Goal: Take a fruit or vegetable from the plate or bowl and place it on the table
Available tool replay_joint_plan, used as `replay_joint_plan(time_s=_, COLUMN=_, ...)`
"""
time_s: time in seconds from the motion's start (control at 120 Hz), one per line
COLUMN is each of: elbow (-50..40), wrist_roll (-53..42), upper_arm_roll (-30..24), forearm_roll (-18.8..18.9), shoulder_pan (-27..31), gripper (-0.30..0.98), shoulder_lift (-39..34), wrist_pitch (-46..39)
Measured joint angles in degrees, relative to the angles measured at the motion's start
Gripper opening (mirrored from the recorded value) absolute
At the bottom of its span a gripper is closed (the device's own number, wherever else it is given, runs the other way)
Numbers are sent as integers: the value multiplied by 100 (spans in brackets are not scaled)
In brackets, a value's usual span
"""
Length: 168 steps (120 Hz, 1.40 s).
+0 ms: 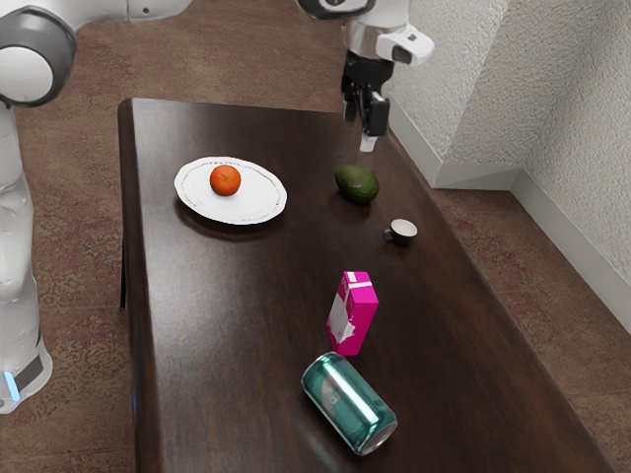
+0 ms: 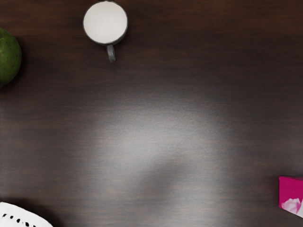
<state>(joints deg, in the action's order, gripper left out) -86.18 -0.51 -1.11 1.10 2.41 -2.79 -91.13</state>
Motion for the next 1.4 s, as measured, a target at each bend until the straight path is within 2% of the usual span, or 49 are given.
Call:
replay_joint_plan(time_s=0.15, elbow=10, wrist_roll=-30, upper_arm_roll=-10, forearm_roll=23, shoulder_pan=202, gripper=69, shoulder_lift=-6, wrist_pitch=-56)
replay_joint_plan(time_s=0.308, elbow=74, wrist_roll=-58, upper_arm_roll=2, forearm_roll=32, shoulder_pan=174, gripper=69, shoulder_lift=-3, wrist_pitch=-80)
replay_joint_plan(time_s=0.417, elbow=167, wrist_roll=-74, upper_arm_roll=238, forearm_roll=50, shoulder_pan=-41, gripper=69, shoulder_lift=150, wrist_pitch=-95)
replay_joint_plan(time_s=0.675, elbow=197, wrist_roll=-105, upper_arm_roll=567, forearm_roll=39, shoulder_pan=-91, gripper=69, shoulder_lift=345, wrist_pitch=-75)
replay_joint_plan(time_s=0.725, elbow=-185, wrist_roll=-110, upper_arm_roll=772, forearm_roll=36, shoulder_pan=-252, gripper=69, shoulder_lift=105, wrist_pitch=-113)
replay_joint_plan(time_s=0.758, elbow=-819, wrist_roll=-114, upper_arm_roll=871, forearm_roll=42, shoulder_pan=-319, gripper=69, shoulder_lift=-287, wrist_pitch=-287)
replay_joint_plan(time_s=0.858, elbow=-2712, wrist_roll=-122, upper_arm_roll=1124, forearm_roll=159, shoulder_pan=68, gripper=69, shoulder_lift=-1494, wrist_pitch=-878)
replay_joint_plan(time_s=0.95, elbow=-3634, wrist_roll=-127, upper_arm_roll=1507, forearm_roll=402, shoulder_pan=155, gripper=69, shoulder_lift=-1891, wrist_pitch=-1371)
replay_joint_plan(time_s=1.1, elbow=-4362, wrist_roll=-133, upper_arm_roll=1956, forearm_roll=790, shoulder_pan=139, gripper=69, shoulder_lift=-2223, wrist_pitch=-1893)
replay_joint_plan(time_s=1.242, elbow=-4694, wrist_roll=-139, upper_arm_roll=2325, forearm_roll=1097, shoulder_pan=-76, gripper=69, shoulder_lift=-2486, wrist_pitch=-2136)
replay_joint_plan(time_s=1.4, elbow=-4818, wrist_roll=-142, upper_arm_roll=3005, forearm_roll=1292, shoulder_pan=-648, gripper=69, shoulder_lift=-2415, wrist_pitch=-2330)
